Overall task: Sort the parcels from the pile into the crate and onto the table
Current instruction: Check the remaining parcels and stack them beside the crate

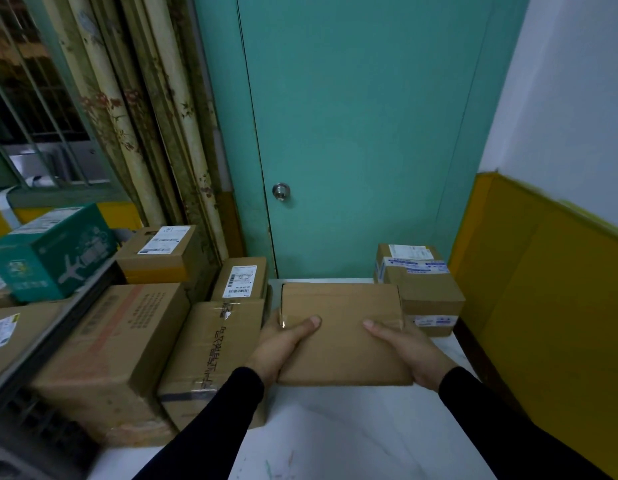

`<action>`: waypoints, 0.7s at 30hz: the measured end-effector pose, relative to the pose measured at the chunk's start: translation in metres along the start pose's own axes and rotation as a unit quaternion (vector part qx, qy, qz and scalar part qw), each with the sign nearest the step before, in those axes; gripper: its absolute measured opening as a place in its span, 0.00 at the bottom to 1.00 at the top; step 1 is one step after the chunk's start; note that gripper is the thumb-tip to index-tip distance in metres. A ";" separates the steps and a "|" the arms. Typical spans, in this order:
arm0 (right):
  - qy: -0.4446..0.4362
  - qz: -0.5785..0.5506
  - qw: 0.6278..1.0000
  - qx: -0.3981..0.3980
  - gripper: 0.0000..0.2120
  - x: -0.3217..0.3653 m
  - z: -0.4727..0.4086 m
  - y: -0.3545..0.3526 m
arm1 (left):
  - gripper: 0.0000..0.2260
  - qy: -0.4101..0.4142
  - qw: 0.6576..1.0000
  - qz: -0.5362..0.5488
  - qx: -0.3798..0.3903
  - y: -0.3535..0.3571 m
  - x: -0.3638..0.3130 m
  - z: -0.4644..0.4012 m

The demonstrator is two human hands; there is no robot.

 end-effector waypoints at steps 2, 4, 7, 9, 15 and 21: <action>-0.008 -0.005 1.000 0.009 0.20 0.006 -0.001 0.001 | 0.21 -0.004 1.000 0.000 0.002 0.000 -0.001 -0.003; -0.014 -0.009 1.000 0.013 0.18 0.009 -0.001 0.002 | 0.20 0.002 1.000 -0.006 -0.003 -0.001 -0.003 -0.003; -0.018 -0.009 1.000 0.004 0.18 0.005 -0.002 0.000 | 0.23 0.005 1.000 -0.024 -0.008 -0.001 -0.003 -0.002; -0.021 -0.009 1.000 0.001 0.16 0.002 0.000 0.001 | 0.23 0.002 1.000 -0.026 -0.009 -0.002 -0.003 0.001; -0.015 -0.051 0.999 0.000 0.25 0.004 -0.001 0.002 | 0.23 -0.046 0.997 0.048 0.042 -0.005 -0.013 0.009; 0.008 -0.163 0.986 0.019 0.29 0.008 -0.001 0.007 | 0.29 -0.091 0.984 0.149 0.020 -0.027 -0.023 -0.003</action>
Point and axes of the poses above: each hand's wrist, its own z-axis away from the middle knuckle, its own y-axis out of the palm, x = y × z, the point moved 7 cm from there along -z, towards the middle knuckle, and after that the axes turned 4 degrees about -y, right-handed, at the moved point
